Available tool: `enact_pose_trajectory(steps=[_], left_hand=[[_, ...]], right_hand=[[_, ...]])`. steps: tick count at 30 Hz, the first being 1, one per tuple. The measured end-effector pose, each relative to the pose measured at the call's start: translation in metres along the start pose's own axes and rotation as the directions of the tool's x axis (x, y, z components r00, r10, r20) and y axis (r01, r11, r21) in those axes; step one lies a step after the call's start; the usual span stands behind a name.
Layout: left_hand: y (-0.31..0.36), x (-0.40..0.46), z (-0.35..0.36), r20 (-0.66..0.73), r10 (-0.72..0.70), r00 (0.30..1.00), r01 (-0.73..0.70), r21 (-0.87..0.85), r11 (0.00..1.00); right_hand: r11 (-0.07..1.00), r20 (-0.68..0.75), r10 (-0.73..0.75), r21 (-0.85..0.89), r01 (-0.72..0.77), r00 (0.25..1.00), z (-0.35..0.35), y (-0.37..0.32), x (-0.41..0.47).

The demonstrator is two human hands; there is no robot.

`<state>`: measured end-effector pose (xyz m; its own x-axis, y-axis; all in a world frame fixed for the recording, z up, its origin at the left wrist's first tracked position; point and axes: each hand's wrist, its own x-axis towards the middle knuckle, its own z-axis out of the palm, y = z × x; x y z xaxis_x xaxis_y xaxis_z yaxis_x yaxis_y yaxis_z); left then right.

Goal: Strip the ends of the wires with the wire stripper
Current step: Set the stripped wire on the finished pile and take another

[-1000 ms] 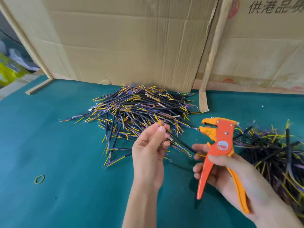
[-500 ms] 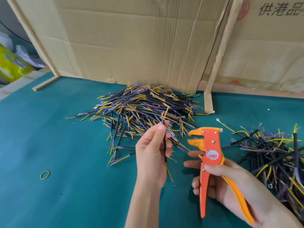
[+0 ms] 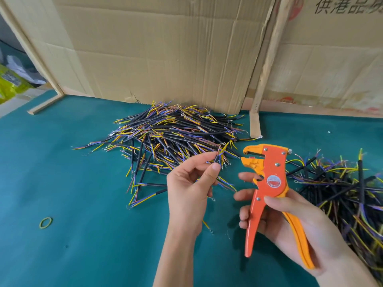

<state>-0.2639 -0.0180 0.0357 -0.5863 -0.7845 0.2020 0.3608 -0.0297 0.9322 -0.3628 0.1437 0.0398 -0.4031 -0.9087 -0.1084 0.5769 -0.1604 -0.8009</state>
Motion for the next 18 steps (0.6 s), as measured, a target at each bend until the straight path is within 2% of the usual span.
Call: enact_pose_trajectory(steps=[8,18], left_hand=[[-0.0004,-0.001,-0.001,0.121,-0.002,0.993,-0.013,0.123,0.992],[-0.0026,0.0004,-0.0006,0.154,0.036,0.987,-0.065,0.185,0.981]], right_hand=[[1.0,0.016,-0.001,-0.02,0.001,1.0,0.009,-0.0023,-0.0032],[0.996,-0.003,0.022,-0.083,-0.022,1.0,0.0067,-0.0021,-0.0029]])
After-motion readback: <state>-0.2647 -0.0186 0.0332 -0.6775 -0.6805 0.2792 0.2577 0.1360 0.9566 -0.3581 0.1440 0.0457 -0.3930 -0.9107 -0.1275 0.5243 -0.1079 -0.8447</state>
